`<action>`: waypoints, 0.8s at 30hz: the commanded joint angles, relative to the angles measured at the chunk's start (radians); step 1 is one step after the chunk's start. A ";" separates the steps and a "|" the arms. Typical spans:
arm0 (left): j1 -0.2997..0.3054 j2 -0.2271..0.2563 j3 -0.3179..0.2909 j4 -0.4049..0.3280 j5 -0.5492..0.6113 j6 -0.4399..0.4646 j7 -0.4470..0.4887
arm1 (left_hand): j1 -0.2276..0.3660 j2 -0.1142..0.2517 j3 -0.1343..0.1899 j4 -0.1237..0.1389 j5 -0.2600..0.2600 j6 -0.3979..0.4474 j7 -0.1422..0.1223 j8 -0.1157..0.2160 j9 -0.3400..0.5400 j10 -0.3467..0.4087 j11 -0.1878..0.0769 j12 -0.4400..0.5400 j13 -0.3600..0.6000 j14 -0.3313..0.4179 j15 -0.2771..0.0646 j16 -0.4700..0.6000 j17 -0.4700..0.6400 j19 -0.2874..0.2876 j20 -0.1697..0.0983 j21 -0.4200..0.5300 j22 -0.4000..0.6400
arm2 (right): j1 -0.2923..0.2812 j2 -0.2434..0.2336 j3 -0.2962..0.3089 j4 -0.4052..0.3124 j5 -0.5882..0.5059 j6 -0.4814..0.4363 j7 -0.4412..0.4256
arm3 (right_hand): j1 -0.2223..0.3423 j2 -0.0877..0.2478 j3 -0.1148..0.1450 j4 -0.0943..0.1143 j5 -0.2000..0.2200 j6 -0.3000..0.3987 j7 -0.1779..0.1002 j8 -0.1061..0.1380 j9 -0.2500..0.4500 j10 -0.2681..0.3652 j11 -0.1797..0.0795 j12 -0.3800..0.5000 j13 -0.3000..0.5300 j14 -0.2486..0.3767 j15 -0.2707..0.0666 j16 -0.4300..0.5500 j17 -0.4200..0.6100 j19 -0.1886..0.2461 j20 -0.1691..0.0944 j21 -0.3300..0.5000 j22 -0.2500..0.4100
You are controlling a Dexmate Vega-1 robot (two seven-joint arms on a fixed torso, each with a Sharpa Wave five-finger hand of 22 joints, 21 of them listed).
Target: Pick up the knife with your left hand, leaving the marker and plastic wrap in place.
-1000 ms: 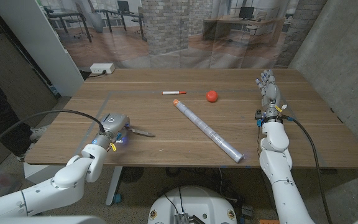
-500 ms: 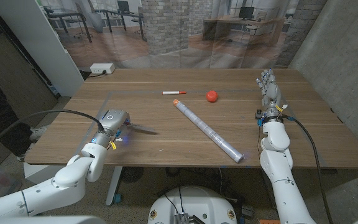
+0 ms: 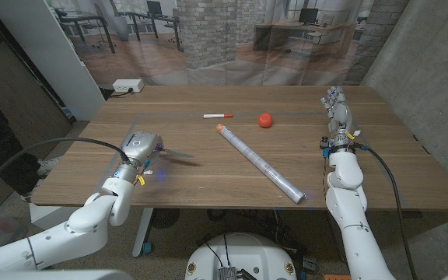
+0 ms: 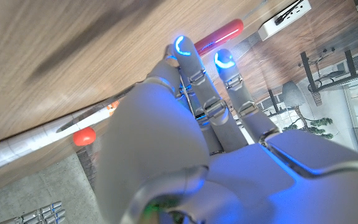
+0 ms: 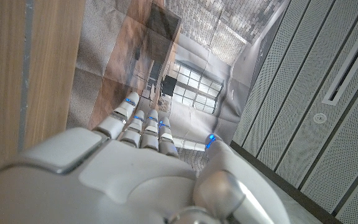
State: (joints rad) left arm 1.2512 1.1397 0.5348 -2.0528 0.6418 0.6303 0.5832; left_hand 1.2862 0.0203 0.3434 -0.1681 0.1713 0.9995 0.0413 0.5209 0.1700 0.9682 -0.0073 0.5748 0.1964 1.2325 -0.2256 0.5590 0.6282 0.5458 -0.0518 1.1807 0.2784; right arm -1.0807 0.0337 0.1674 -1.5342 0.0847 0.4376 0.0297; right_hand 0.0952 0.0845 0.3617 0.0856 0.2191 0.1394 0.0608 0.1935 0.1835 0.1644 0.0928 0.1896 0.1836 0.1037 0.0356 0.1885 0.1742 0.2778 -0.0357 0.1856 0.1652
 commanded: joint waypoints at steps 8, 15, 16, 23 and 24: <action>-0.004 -0.017 -0.021 0.012 -0.016 -0.038 0.073 | 0.003 0.010 0.003 0.007 0.005 0.136 -0.027 -0.007 0.017 0.202 -0.125 0.003 0.086 -0.001 0.000 0.003 0.012 -0.011 -0.006 0.017 -0.002 | -0.003 -0.002 -0.005 -0.011 -0.011 -0.001 -0.011 | 0.003 -0.012 -0.003 -0.006 0.009 0.005 0.003 -0.001 0.003 0.009 -0.003 0.004 0.003 0.011 -0.001 -0.002 0.003 0.011 0.002 0.007 0.004; -0.009 -0.022 -0.026 0.015 -0.021 -0.051 0.084 | 0.003 0.010 0.003 0.007 0.005 0.139 -0.027 -0.012 0.018 0.202 -0.120 0.000 0.091 -0.002 0.000 0.002 0.018 -0.014 -0.006 0.025 -0.005 | -0.003 -0.002 -0.006 -0.012 -0.014 0.000 -0.015 | 0.003 -0.012 -0.004 -0.006 0.010 0.005 0.004 -0.001 0.003 0.009 -0.003 0.003 0.003 0.011 -0.001 -0.002 0.003 0.011 0.002 0.007 0.004; -0.009 -0.023 -0.027 0.017 -0.023 -0.055 0.087 | 0.003 0.009 0.003 0.007 0.005 0.140 -0.027 -0.013 0.018 0.202 -0.122 0.000 0.091 -0.002 0.000 0.002 0.019 -0.014 -0.006 0.026 -0.006 | -0.004 -0.002 -0.006 -0.012 -0.015 0.001 -0.016 | 0.003 -0.012 -0.004 -0.006 0.010 0.005 0.003 -0.001 0.003 0.008 -0.003 0.003 0.003 0.011 -0.001 -0.002 0.003 0.011 0.002 0.007 0.004; -0.017 -0.025 -0.034 0.025 -0.028 -0.079 0.103 | 0.002 0.010 0.004 0.008 0.006 0.143 -0.027 -0.018 0.018 0.205 -0.119 -0.002 0.095 -0.002 0.000 0.001 0.025 -0.016 -0.006 0.033 -0.009 | -0.008 0.001 -0.009 -0.020 -0.020 0.002 -0.024 | 0.003 -0.013 -0.005 -0.006 0.010 0.005 0.003 -0.001 0.003 0.009 -0.001 0.003 0.003 0.011 -0.001 -0.002 0.003 0.011 0.001 0.007 0.004; -0.018 -0.025 -0.036 0.026 -0.030 -0.085 0.106 | 0.002 0.010 0.004 0.008 0.006 0.143 -0.027 -0.018 0.018 0.204 -0.118 -0.002 0.095 -0.002 0.000 0.001 0.025 -0.016 -0.007 0.034 -0.009 | -0.009 0.001 -0.009 -0.021 -0.021 0.002 -0.026 | 0.003 -0.013 -0.005 -0.006 0.010 0.005 0.003 -0.001 0.003 0.009 -0.001 0.003 0.003 0.011 -0.001 -0.002 0.003 0.011 0.001 0.007 0.004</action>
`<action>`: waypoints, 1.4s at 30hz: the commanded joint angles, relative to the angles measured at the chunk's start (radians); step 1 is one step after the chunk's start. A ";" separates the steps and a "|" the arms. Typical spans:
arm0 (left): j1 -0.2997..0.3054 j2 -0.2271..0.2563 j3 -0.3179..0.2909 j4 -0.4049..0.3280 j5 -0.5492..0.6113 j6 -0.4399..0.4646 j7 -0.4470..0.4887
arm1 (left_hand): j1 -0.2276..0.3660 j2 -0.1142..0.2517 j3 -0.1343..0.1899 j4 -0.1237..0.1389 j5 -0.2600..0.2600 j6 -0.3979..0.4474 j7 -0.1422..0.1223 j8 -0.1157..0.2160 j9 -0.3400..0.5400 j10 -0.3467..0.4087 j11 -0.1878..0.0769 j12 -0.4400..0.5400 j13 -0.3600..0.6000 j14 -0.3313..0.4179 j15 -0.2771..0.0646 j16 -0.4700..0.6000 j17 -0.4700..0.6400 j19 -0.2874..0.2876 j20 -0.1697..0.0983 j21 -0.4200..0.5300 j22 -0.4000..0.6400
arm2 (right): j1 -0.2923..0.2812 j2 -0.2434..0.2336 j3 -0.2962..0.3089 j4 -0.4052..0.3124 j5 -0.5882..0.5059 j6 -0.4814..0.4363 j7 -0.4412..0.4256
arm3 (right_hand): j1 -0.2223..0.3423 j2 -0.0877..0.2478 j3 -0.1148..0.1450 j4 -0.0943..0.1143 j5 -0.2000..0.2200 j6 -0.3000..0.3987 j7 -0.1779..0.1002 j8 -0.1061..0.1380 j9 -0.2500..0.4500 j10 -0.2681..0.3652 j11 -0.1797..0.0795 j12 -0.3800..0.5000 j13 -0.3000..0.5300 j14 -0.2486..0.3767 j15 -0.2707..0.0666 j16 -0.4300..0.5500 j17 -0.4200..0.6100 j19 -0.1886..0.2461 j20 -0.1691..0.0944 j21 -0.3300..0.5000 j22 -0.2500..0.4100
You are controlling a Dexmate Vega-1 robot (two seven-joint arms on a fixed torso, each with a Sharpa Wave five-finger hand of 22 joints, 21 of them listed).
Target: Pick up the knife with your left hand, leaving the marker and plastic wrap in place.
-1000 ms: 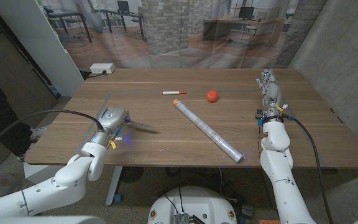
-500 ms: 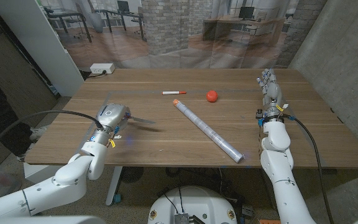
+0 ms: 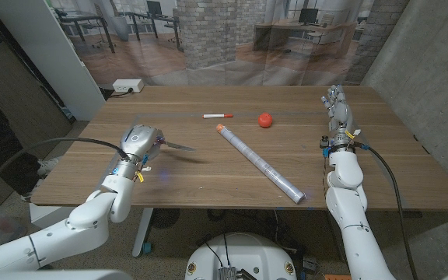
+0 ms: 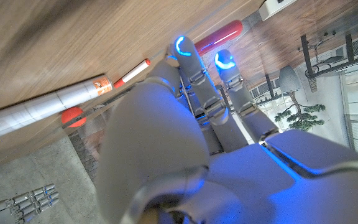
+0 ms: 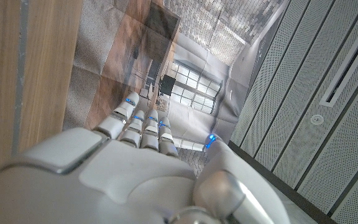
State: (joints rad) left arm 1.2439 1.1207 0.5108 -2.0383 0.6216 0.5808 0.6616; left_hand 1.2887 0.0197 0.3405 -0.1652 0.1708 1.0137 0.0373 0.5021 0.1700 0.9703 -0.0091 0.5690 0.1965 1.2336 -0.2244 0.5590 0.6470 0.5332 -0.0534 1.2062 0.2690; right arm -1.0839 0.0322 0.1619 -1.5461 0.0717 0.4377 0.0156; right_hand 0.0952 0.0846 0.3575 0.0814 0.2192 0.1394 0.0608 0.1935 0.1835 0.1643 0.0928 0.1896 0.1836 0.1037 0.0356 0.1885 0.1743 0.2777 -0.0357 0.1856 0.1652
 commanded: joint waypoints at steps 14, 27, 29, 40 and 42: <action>-0.019 0.000 -0.033 0.046 -0.026 -0.112 0.068 | 0.001 0.010 0.008 0.004 0.007 0.131 -0.025 -0.009 0.019 0.204 -0.120 -0.001 0.102 -0.004 -0.001 -0.002 0.015 -0.009 -0.005 0.020 -0.006 | -0.035 0.015 -0.017 -0.043 -0.036 -0.001 -0.045 | 0.002 -0.014 -0.002 -0.002 0.010 0.005 0.004 -0.001 0.003 0.008 -0.002 0.003 0.003 0.010 0.000 -0.003 0.004 0.010 0.001 0.006 0.004; -0.033 0.007 -0.055 0.098 -0.043 -0.215 0.115 | 0.001 0.009 0.010 0.004 0.007 0.133 -0.023 -0.017 0.020 0.207 -0.120 -0.004 0.108 -0.002 -0.002 -0.005 0.021 -0.012 -0.005 0.030 -0.011 | -0.065 0.033 -0.042 -0.078 -0.071 0.001 -0.092 | 0.001 -0.016 -0.004 -0.003 0.011 0.002 0.001 -0.002 0.003 0.006 -0.001 0.002 0.003 0.009 0.000 -0.003 0.004 0.010 0.002 0.006 0.004; -0.038 0.007 -0.057 0.112 -0.044 -0.240 0.126 | 0.001 0.009 0.010 0.004 0.007 0.135 -0.023 -0.018 0.020 0.206 -0.120 -0.005 0.109 -0.002 -0.002 -0.005 0.022 -0.013 -0.005 0.032 -0.012 | -0.076 0.037 -0.048 -0.093 -0.083 -0.003 -0.103 | 0.001 -0.016 -0.004 -0.003 0.011 0.002 0.001 -0.002 0.003 0.006 -0.001 0.002 0.003 0.009 0.000 -0.003 0.004 0.009 0.003 0.005 0.004; -0.037 0.005 -0.079 0.140 -0.055 -0.303 0.168 | 0.000 0.008 0.012 0.004 0.008 0.138 -0.022 -0.024 0.021 0.208 -0.122 -0.008 0.114 -0.001 -0.001 -0.008 0.027 -0.016 -0.008 0.041 -0.017 | -0.100 0.045 -0.065 -0.121 -0.101 -0.013 -0.134 | 0.000 -0.018 -0.006 -0.003 0.011 0.001 0.000 -0.002 0.003 0.005 -0.002 0.001 0.003 0.008 0.001 -0.003 0.004 0.009 0.002 0.005 0.004; -0.038 0.007 -0.082 0.146 -0.061 -0.314 0.165 | 0.000 0.009 0.012 0.005 0.008 0.138 -0.022 -0.025 0.021 0.207 -0.120 -0.008 0.114 0.000 -0.001 -0.009 0.027 -0.017 -0.007 0.042 -0.017 | -0.100 0.046 -0.070 -0.121 -0.107 -0.018 -0.141 | 0.000 -0.018 -0.006 -0.003 0.011 0.001 0.000 -0.002 0.003 0.004 -0.002 0.001 0.003 0.008 0.001 -0.003 0.004 0.008 0.002 0.005 0.004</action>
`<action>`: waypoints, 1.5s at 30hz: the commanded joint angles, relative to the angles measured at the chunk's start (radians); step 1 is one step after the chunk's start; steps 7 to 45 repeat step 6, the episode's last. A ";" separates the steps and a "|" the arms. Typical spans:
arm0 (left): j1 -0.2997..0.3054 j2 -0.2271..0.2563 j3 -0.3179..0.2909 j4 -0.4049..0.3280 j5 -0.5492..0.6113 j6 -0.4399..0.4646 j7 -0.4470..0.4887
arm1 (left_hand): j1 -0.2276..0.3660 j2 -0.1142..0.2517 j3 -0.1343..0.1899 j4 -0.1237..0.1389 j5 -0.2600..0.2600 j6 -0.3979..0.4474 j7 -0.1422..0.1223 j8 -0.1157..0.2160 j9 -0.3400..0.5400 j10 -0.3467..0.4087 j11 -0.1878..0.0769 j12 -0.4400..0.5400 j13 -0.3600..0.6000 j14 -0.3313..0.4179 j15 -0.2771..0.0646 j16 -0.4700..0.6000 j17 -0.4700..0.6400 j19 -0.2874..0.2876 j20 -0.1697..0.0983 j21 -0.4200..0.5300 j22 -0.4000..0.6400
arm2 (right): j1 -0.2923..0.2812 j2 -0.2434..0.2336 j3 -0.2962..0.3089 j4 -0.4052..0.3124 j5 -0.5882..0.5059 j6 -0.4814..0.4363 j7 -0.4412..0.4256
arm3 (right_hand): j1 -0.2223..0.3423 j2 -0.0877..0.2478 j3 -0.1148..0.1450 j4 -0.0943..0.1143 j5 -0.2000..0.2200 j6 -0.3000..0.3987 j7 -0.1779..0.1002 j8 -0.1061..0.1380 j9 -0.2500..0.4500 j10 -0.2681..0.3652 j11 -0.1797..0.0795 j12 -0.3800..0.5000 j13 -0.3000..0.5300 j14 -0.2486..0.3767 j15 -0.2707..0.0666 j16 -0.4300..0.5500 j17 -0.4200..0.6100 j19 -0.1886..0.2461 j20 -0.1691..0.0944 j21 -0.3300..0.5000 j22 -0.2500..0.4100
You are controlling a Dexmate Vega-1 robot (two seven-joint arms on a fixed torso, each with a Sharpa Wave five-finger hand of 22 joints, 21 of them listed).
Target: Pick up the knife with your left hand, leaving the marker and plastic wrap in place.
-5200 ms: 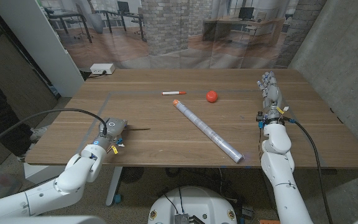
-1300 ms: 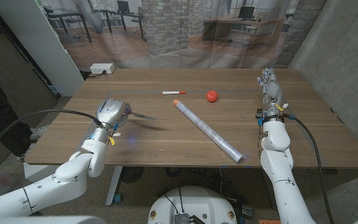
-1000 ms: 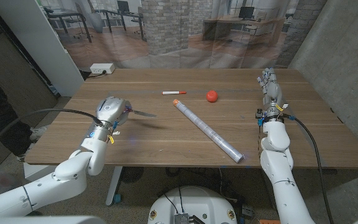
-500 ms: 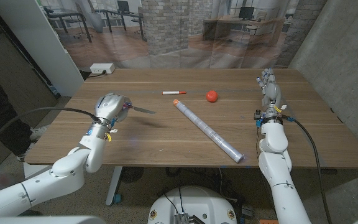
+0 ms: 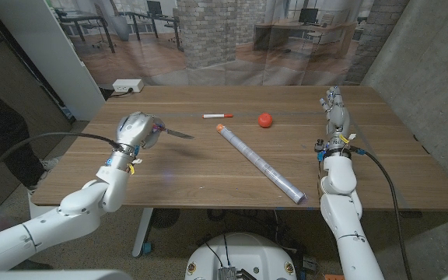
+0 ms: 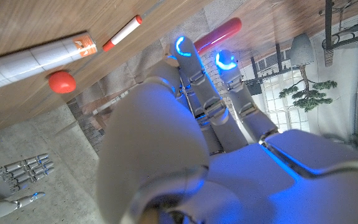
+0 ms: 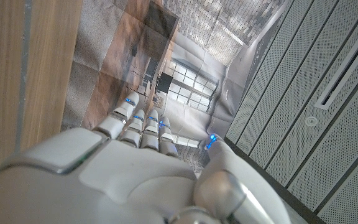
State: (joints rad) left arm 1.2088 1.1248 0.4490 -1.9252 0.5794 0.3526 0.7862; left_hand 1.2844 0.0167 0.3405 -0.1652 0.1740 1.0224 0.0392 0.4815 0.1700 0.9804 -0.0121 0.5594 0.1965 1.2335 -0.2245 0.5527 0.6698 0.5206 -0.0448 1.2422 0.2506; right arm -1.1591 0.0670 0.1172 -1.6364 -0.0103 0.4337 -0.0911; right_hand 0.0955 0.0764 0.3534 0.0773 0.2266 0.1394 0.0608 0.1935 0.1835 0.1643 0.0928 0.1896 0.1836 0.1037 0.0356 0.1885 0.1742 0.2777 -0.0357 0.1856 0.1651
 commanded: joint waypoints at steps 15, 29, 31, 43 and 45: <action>-0.007 -0.001 -0.031 0.069 -0.038 -0.123 0.053 | 0.002 0.011 0.012 0.005 0.004 0.132 -0.025 -0.007 0.021 0.198 -0.118 0.000 0.116 0.000 0.000 -0.004 0.006 -0.004 -0.017 0.010 -0.001 | -0.012 0.012 -0.041 -0.032 -0.038 -0.036 -0.046 | -0.002 -0.011 -0.004 0.001 0.004 -0.002 -0.002 -0.003 0.003 0.003 -0.001 0.001 0.003 0.008 0.002 -0.003 0.004 0.008 0.002 0.005 0.004; -0.007 -0.001 -0.031 0.069 -0.038 -0.123 0.053 | 0.002 0.011 0.012 0.005 0.004 0.132 -0.025 -0.007 0.021 0.198 -0.118 0.000 0.116 0.000 0.000 -0.004 0.006 -0.004 -0.017 0.010 -0.001 | -0.012 0.012 -0.041 -0.032 -0.038 -0.036 -0.046 | -0.002 -0.011 -0.004 0.001 0.004 -0.002 -0.002 -0.003 0.003 0.003 -0.001 0.001 0.003 0.008 0.002 -0.003 0.004 0.008 0.002 0.005 0.004; -0.007 -0.001 -0.031 0.069 -0.038 -0.123 0.053 | 0.002 0.011 0.012 0.005 0.004 0.132 -0.025 -0.007 0.021 0.198 -0.118 0.000 0.116 0.000 0.000 -0.004 0.006 -0.004 -0.017 0.010 -0.001 | -0.012 0.012 -0.041 -0.032 -0.038 -0.036 -0.046 | -0.002 -0.011 -0.004 0.001 0.004 -0.002 -0.002 -0.003 0.003 0.003 -0.001 0.001 0.003 0.008 0.002 -0.003 0.004 0.008 0.002 0.005 0.004; -0.007 -0.001 -0.031 0.069 -0.038 -0.123 0.053 | 0.002 0.011 0.012 0.005 0.004 0.132 -0.025 -0.007 0.021 0.198 -0.118 0.000 0.116 0.000 0.000 -0.004 0.006 -0.004 -0.017 0.010 -0.001 | -0.012 0.012 -0.041 -0.032 -0.038 -0.036 -0.046 | -0.002 -0.011 -0.004 0.001 0.004 -0.002 -0.002 -0.003 0.003 0.003 -0.001 0.001 0.003 0.008 0.002 -0.003 0.004 0.008 0.002 0.005 0.004; -0.007 -0.001 -0.031 0.069 -0.038 -0.123 0.053 | 0.002 0.011 0.012 0.005 0.004 0.132 -0.025 -0.007 0.021 0.198 -0.118 0.000 0.116 0.000 0.000 -0.004 0.006 -0.004 -0.017 0.010 -0.001 | -0.012 0.012 -0.041 -0.032 -0.038 -0.036 -0.046 | -0.002 -0.011 -0.004 0.001 0.004 -0.002 -0.002 -0.003 0.003 0.003 -0.001 0.001 0.003 0.008 0.002 -0.003 0.004 0.008 0.002 0.005 0.004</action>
